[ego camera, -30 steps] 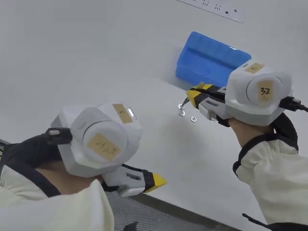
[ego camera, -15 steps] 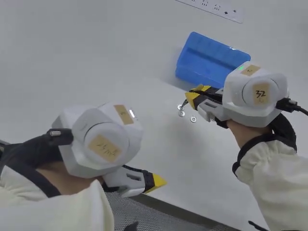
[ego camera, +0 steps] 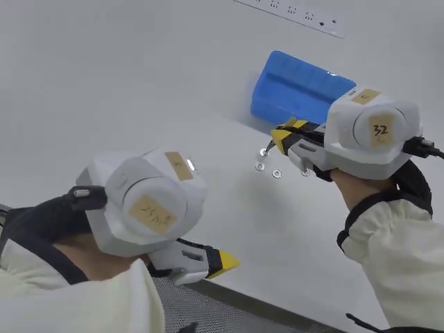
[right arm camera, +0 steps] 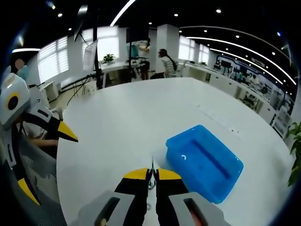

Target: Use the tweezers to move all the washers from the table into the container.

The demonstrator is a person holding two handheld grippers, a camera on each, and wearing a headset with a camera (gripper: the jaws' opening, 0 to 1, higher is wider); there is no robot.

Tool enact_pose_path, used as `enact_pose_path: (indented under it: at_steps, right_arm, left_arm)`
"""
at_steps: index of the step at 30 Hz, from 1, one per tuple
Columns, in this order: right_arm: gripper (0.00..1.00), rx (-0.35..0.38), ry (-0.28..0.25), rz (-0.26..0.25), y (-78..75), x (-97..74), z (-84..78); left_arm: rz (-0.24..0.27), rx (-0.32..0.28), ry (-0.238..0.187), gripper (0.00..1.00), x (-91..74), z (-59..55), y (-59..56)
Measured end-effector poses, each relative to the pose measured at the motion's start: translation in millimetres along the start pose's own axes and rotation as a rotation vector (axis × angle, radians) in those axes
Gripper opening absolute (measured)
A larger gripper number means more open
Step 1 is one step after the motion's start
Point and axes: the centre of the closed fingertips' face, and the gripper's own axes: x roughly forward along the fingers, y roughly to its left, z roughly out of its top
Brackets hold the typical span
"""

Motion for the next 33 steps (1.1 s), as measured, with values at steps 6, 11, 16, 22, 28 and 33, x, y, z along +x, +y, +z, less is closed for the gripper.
enact_pose_path:
  at_steps: [6,11,16,22,28,33]
  right_arm:
    - [0.01,-0.011,-0.017,-0.014,-4.0,-6.8,8.0]
    - [0.01,-0.025,-0.034,-0.027,-8.6,-12.3,16.7]
    - [0.01,-0.035,-0.053,-0.045,-15.6,-16.7,26.8]
    - [0.01,-0.047,-0.071,-0.064,-23.9,-20.9,37.0]
    - [0.01,-0.054,-0.085,-0.082,-31.9,-21.3,45.7]
    - [0.01,-0.064,-0.096,-0.092,-36.5,-20.4,52.3]
  left_arm:
    - [0.001,0.009,0.0,0.97,-0.7,0.9,-1.2]
    - [0.004,0.009,-0.005,0.97,-3.1,2.5,-2.2]
    - [0.009,0.01,-0.006,0.97,-4.2,2.6,-1.6]
    - [0.017,0.0,-0.015,0.97,-6.7,4.8,2.2]
    - [0.02,0.001,-0.017,0.97,-7.9,6.1,3.9]
    - [0.021,0.005,-0.013,0.97,-7.9,5.8,3.9]
